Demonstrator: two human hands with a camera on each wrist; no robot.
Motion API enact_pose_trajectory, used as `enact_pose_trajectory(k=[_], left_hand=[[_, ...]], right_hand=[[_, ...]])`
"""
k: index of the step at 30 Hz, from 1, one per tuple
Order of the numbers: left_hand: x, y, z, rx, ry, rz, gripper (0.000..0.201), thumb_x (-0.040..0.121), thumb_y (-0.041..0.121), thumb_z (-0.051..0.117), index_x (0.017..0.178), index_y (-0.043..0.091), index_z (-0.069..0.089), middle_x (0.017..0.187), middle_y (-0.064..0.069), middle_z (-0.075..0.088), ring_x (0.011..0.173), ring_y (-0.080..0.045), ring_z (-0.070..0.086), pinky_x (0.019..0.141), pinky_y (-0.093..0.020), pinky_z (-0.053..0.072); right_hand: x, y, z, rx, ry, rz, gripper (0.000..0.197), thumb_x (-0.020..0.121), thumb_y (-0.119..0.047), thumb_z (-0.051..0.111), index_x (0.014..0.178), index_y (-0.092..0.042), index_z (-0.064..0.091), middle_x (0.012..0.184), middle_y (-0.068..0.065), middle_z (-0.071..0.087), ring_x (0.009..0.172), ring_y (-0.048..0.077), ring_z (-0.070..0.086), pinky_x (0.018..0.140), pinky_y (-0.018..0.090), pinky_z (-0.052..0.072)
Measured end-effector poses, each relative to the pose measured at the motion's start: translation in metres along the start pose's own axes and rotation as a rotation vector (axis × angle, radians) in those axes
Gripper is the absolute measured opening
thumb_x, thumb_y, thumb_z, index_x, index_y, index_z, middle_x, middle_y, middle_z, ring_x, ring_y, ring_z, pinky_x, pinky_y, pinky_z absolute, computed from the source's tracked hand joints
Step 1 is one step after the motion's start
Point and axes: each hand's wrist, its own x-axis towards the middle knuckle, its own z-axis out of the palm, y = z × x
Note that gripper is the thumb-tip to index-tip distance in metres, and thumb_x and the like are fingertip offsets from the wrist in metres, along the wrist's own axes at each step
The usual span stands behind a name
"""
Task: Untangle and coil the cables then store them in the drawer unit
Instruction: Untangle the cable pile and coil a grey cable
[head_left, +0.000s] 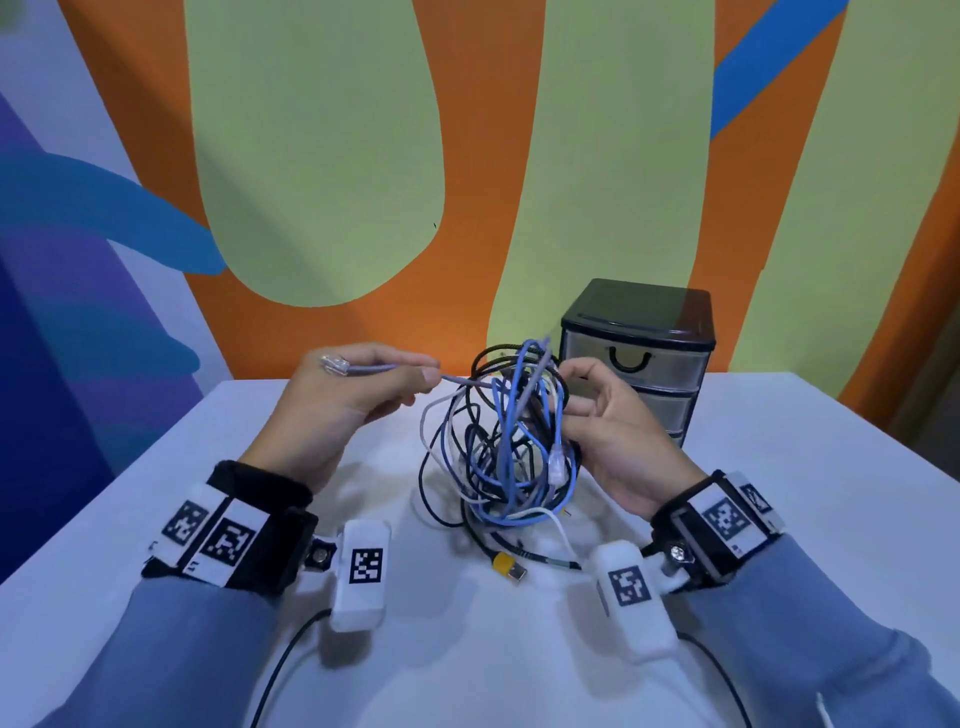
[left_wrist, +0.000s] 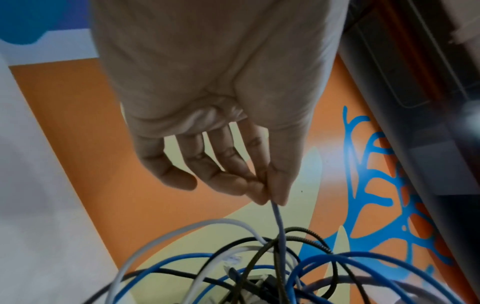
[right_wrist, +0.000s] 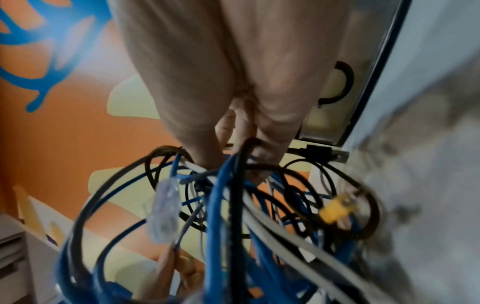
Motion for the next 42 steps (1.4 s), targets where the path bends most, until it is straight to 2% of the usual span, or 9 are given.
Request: enact_pose_trajectory(k=[6,10,12,15,21,26,33,36,42], left_hand=[[-0.002,0.005,0.0,-0.121,-0.009,-0.025,0.047,0.075,0.031,0.086,0.12,0.021,0.078,0.109,-0.002,0.075,0.101,-0.014,0.068,0.109,-0.042,0.046],[-0.008,0.016,0.01,0.12,0.129,0.216,0.045,0.085,0.053,0.083,0.127,0.039,0.073,0.127,0.002,0.072,0.123,-0.011,0.066,0.116,-0.047,0.047],[-0.017,0.021,0.023,0.305,0.127,0.371,0.046,0.086,0.061,0.076,0.129,0.044,0.07,0.133,0.009,0.065,0.13,-0.007,0.058,0.116,-0.044,0.044],[-0.035,0.027,0.05,0.552,-0.016,0.49,0.048,0.084,0.07,0.069,0.129,0.053,0.067,0.139,0.015,0.053,0.139,-0.005,0.044,0.116,-0.039,0.036],[-0.034,0.005,0.061,0.921,0.027,0.446,0.028,0.082,0.062,0.063,0.107,0.053,0.073,0.138,0.016,0.053,0.13,-0.011,0.046,0.106,-0.049,0.035],[-0.022,0.006,0.04,1.044,0.116,0.23,0.021,0.079,0.048,0.068,0.099,0.044,0.073,0.136,0.008,0.055,0.131,-0.02,0.046,0.105,-0.048,0.039],[-0.007,-0.006,0.016,0.96,0.062,-0.098,0.011,0.08,0.037,0.077,0.072,0.031,0.073,0.094,0.012,0.068,0.104,-0.022,0.064,0.096,-0.048,0.053],[-0.005,-0.009,0.016,0.97,0.022,-0.004,0.008,0.082,0.038,0.08,0.082,0.038,0.071,0.117,0.007,0.056,0.125,-0.022,0.049,0.105,-0.05,0.045],[-0.011,-0.003,0.028,0.926,0.04,0.351,0.026,0.086,0.056,0.077,0.103,0.037,0.075,0.104,0.012,0.043,0.107,-0.013,0.042,0.089,-0.037,0.044]], right_hand=[[0.002,0.004,-0.003,-0.158,0.049,-0.084,0.047,0.085,0.024,0.062,0.103,-0.018,0.056,0.099,0.043,0.063,0.084,0.044,0.069,0.076,0.054,0.049],[0.003,0.009,0.002,-0.262,0.085,-0.141,0.048,0.082,0.02,0.066,0.09,-0.027,0.061,0.093,0.038,0.065,0.082,0.057,0.065,0.084,0.082,0.047],[0.002,0.009,0.006,-0.303,0.084,-0.173,0.043,0.083,0.023,0.062,0.096,-0.018,0.06,0.079,0.029,0.064,0.065,0.036,0.061,0.071,0.063,0.057],[-0.005,0.005,0.021,-0.322,0.05,-0.255,0.031,0.079,0.017,0.062,0.097,-0.008,0.059,0.071,0.015,0.055,0.059,0.016,0.043,0.05,0.027,0.034],[-0.011,0.006,0.028,-0.321,-0.061,-0.309,0.035,0.084,0.016,0.068,0.102,-0.013,0.069,0.07,-0.001,0.054,0.067,0.016,0.046,0.063,0.027,0.041],[-0.008,-0.001,0.022,-0.088,0.003,-0.252,0.039,0.096,-0.002,0.07,0.133,-0.015,0.069,0.074,0.011,0.049,0.067,0.015,0.051,0.081,0.031,0.047],[-0.01,-0.017,0.014,0.409,0.009,-0.22,0.037,0.105,-0.006,0.051,0.139,-0.005,0.064,0.073,-0.002,0.039,0.066,0.012,0.04,0.078,0.03,0.053],[-0.012,-0.013,0.021,0.312,-0.059,-0.2,0.038,0.105,-0.009,0.05,0.139,-0.009,0.065,0.08,0.0,0.047,0.065,0.013,0.036,0.055,0.024,0.034],[-0.016,-0.016,0.021,0.212,-0.125,-0.292,0.04,0.108,-0.011,0.046,0.142,-0.023,0.063,0.096,0.003,0.059,0.065,0.013,0.037,0.056,0.028,0.022]])
